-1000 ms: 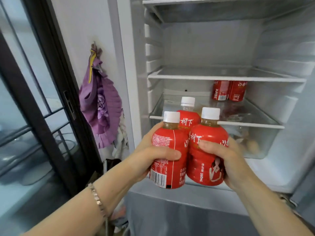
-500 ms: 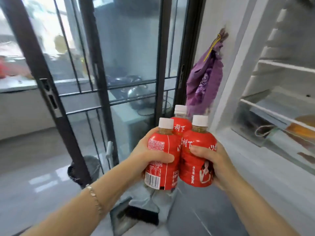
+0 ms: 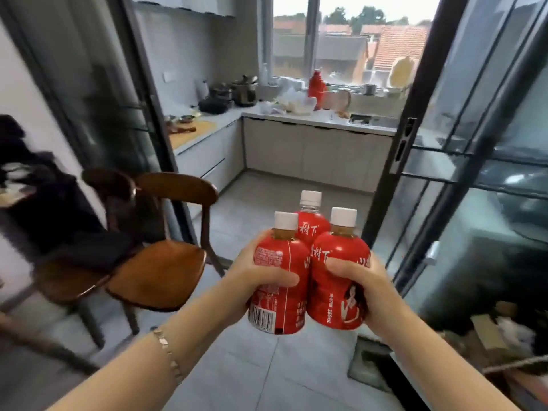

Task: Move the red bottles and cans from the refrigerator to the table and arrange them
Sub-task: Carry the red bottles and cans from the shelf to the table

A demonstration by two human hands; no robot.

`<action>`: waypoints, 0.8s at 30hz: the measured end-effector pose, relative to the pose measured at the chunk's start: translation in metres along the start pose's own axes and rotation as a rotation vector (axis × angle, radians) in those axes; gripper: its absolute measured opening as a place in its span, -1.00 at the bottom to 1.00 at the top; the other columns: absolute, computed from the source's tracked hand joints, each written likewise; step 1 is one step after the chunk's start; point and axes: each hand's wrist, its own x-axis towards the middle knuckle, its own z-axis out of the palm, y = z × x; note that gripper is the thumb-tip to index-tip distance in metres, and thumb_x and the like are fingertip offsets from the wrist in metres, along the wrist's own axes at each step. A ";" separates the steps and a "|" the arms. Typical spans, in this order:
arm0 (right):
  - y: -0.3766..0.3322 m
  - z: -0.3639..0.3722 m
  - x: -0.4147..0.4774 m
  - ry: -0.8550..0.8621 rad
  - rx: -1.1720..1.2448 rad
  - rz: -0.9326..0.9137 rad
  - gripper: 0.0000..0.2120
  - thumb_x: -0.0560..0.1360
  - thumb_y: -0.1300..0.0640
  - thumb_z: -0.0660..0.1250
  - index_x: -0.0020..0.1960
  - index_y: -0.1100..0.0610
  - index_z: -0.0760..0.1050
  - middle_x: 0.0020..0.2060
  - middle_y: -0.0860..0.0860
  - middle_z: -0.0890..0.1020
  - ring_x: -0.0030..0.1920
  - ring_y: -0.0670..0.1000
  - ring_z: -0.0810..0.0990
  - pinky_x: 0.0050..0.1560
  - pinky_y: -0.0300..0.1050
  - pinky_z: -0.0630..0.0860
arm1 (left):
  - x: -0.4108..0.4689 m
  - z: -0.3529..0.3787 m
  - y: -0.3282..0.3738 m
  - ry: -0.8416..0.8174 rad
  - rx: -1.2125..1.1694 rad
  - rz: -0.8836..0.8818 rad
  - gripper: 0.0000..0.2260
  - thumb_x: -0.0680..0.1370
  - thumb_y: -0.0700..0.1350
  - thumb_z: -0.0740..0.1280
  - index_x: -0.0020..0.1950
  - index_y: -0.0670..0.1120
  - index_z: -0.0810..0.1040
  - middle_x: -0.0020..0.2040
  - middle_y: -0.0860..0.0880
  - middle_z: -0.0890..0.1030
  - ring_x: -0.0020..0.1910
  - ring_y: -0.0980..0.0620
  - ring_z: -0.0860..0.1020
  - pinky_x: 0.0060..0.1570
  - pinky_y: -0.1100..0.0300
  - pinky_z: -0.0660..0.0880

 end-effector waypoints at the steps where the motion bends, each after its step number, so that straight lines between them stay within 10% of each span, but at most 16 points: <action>1: 0.006 0.029 0.005 -0.066 -0.002 0.001 -0.22 -0.02 -0.05 0.50 0.19 -0.02 0.41 -0.01 0.04 0.67 -0.02 0.09 0.68 -0.08 0.01 0.63 | -0.019 -0.026 -0.001 0.063 -0.002 -0.010 -0.26 0.05 -0.08 0.51 0.21 0.09 0.40 0.08 -0.07 0.63 0.05 -0.08 0.63 -0.02 0.03 0.59; 24: 0.187 0.731 0.034 -1.170 -0.054 0.343 -0.36 0.05 -0.01 0.49 0.12 0.03 0.48 -0.05 0.05 0.70 -0.08 0.07 0.70 -0.22 -0.11 0.62 | -0.460 -0.523 -0.037 1.135 -0.201 0.093 -0.20 0.05 -0.14 0.52 0.29 0.00 0.40 0.04 -0.14 0.62 -0.01 -0.13 0.62 -0.06 -0.04 0.56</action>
